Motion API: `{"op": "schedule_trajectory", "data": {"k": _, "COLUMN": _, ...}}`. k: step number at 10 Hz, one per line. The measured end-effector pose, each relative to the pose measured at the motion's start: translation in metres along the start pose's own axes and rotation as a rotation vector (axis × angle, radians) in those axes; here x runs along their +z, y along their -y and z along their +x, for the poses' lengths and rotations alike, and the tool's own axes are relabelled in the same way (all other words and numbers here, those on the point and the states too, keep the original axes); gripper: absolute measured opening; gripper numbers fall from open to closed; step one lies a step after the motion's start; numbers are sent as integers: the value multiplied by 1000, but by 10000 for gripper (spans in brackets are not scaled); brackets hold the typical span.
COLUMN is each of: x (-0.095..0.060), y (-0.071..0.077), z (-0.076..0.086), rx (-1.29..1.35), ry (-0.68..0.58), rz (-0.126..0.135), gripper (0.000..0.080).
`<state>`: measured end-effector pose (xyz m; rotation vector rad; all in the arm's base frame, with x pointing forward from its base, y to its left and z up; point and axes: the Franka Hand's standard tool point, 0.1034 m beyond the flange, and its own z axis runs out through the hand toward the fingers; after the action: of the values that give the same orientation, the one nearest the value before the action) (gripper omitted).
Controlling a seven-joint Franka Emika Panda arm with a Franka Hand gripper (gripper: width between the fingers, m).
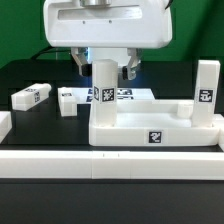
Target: Assemble desk
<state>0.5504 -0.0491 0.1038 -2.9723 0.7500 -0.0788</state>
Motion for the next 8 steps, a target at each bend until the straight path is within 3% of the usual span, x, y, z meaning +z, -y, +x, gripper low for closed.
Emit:
{"op": "schedule_trajectory", "data": {"k": 3, "x": 2, "y": 0, "z": -1, "rx": -261, "ry": 1, "rz": -3, "gripper": 648}}
{"op": "schedule_trajectory", "data": {"k": 4, "x": 2, "y": 1, "z": -1, "rx": -345, "ry": 2, "rz": -12, "gripper": 648}}
{"op": "schedule_trajectory", "data": {"k": 6, "x": 0, "y": 4, "z": 2, "rx": -592, "ry": 0, "rz": -54, "gripper": 648}}
{"op": "schedule_trajectory", "data": {"k": 8, "x": 1, "y": 1, "z": 3, "rx": -730, "ry": 4, "rz": -60, "gripper": 648}}
